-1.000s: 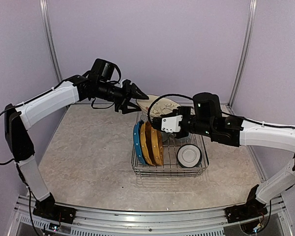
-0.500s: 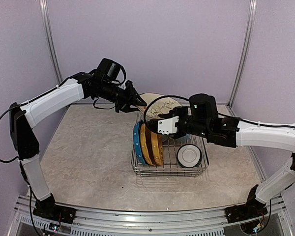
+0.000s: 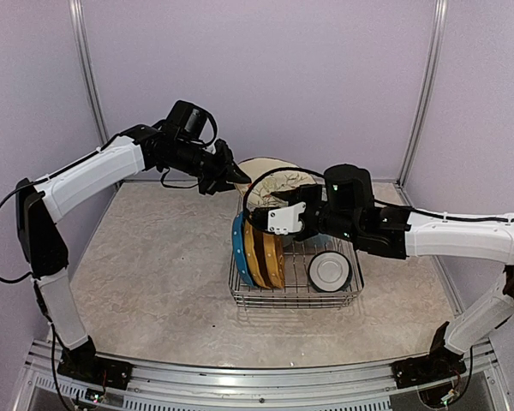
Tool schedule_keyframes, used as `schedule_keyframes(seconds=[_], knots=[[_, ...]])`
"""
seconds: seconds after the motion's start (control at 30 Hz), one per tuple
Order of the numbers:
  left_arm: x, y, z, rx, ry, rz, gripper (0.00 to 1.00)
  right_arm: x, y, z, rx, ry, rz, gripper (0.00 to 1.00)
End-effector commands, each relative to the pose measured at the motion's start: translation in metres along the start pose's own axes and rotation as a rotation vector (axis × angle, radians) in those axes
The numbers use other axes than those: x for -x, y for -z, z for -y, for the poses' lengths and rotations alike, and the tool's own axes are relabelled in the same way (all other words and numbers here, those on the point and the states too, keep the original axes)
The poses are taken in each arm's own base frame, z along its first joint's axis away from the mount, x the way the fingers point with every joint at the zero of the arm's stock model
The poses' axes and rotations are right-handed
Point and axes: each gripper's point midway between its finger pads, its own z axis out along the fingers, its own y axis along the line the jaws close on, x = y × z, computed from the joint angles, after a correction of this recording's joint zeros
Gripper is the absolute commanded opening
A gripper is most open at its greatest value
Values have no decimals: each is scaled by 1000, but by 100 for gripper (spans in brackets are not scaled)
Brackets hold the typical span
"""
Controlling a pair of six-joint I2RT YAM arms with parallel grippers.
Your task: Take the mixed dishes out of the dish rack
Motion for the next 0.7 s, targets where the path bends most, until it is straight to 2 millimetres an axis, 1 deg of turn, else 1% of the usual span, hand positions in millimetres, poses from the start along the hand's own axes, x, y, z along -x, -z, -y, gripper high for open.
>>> schedule_keyframes(seconds=[0.0, 0.1, 0.17, 0.2, 0.23, 0.37, 0.43, 0.47, 0.5, 0.57, 0.6, 0.67], knots=[[23, 26, 3, -57, -38, 78, 0, 10, 14, 49, -179, -94, 39, 61], [33, 40, 0, -58, -35, 117, 0, 4, 17, 51, -200, -146, 17, 74], [40, 49, -5, -59, -29, 141, 0, 0, 19, 52, -209, -180, 3, 87], [44, 54, -7, -62, -25, 154, 0, -1, 20, 52, -214, -199, -4, 95], [48, 58, -11, -61, -16, 166, 0, -3, 22, 53, -219, -217, -10, 99], [64, 85, -26, -65, 10, 234, 0, -16, 30, 56, -254, -325, -39, 100], [75, 101, -42, -62, 34, 276, 0, -28, 34, 60, -291, -422, -66, 100], [79, 108, -51, -59, 48, 295, 0, -36, 36, 61, -304, -476, -83, 100], [83, 118, -56, -63, 55, 318, 0, -44, 38, 64, -320, -544, -100, 100], [89, 134, -74, -61, 82, 353, 0, -64, 41, 65, -346, -677, -149, 100], [92, 146, -79, -71, 93, 377, 0, -77, 42, 64, -353, -759, -186, 100], [98, 162, -98, -79, 139, 407, 0, -97, 44, 58, -366, -857, -263, 100]])
